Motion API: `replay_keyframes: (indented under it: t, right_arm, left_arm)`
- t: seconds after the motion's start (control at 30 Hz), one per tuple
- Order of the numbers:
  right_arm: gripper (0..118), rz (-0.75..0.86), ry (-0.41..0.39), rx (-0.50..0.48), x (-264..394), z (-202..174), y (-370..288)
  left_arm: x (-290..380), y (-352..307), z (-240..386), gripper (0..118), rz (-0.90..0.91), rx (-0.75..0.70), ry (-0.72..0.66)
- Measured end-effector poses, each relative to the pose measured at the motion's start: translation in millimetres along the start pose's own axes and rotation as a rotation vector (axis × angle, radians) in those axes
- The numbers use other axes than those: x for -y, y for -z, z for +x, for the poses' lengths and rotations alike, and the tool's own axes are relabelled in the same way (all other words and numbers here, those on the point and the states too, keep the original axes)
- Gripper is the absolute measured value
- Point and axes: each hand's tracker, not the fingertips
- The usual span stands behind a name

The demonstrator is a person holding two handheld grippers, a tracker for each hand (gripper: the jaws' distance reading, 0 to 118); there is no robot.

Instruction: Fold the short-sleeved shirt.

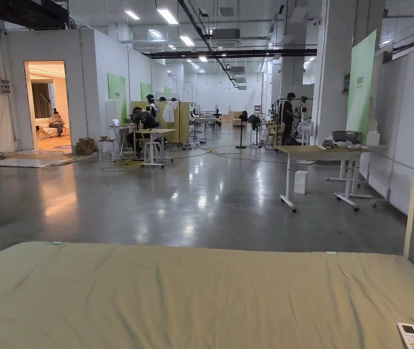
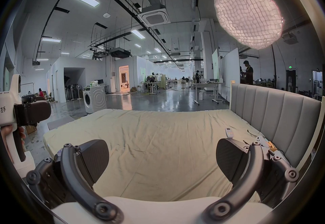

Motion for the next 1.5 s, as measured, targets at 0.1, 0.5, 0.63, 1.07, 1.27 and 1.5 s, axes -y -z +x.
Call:
replay_keyframes:
  t: [0.1,0.5,0.63,1.07,1.27,1.5]
  right_arm:
    - [118,-0.004,0.009,0.002,0.8,0.7,0.4]
    - [118,-0.010,0.024,0.008,0.5,3.3,0.5]
    - [118,0.006,0.023,0.019,-2.0,2.9,-1.4]
    - [118,-0.103,0.331,0.011,-10.6,6.4,11.8]
    - [118,-0.200,0.288,0.078,-22.9,-16.0,10.0]
    - [118,-0.178,0.205,0.033,-21.2,-29.6,12.0]
  left_arm:
    - [0.2,1.1,0.8,118,-0.001,0.005,-0.004]
    - [1.2,1.5,1.5,118,-0.008,0.013,-0.010]
    - [-0.5,1.1,2.3,118,0.001,0.010,-0.011]
    - [-3.8,0.5,1.8,118,-0.003,0.012,-0.020]
    - [-4.0,2.2,-0.4,118,-0.006,0.009,-0.043]
    - [-4.8,0.3,0.5,118,-0.002,0.007,-0.017]
